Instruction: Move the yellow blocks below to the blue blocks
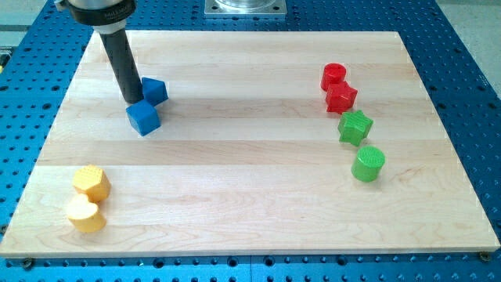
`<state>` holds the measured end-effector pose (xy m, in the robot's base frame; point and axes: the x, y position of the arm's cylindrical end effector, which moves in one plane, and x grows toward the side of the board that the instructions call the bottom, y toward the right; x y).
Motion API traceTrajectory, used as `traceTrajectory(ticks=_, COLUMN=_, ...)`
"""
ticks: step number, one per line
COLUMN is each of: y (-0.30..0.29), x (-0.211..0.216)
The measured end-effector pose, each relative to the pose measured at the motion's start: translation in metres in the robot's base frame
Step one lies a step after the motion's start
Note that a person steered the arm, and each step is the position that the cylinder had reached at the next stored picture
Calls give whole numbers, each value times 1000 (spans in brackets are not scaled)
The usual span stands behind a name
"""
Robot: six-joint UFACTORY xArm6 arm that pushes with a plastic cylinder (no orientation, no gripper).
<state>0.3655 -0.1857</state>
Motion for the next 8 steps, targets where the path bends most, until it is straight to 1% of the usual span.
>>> traceTrajectory(ticks=1, y=-7, x=17)
traceTrajectory(ticks=2, y=-23, x=78)
traceTrajectory(ticks=3, y=-52, x=120)
traceTrajectory(ticks=4, y=-89, x=142)
traceTrajectory(ticks=5, y=-90, x=191)
traceTrajectory(ticks=6, y=-80, x=214)
traceTrajectory(ticks=7, y=-50, x=216)
traceTrajectory(ticks=8, y=-26, x=195)
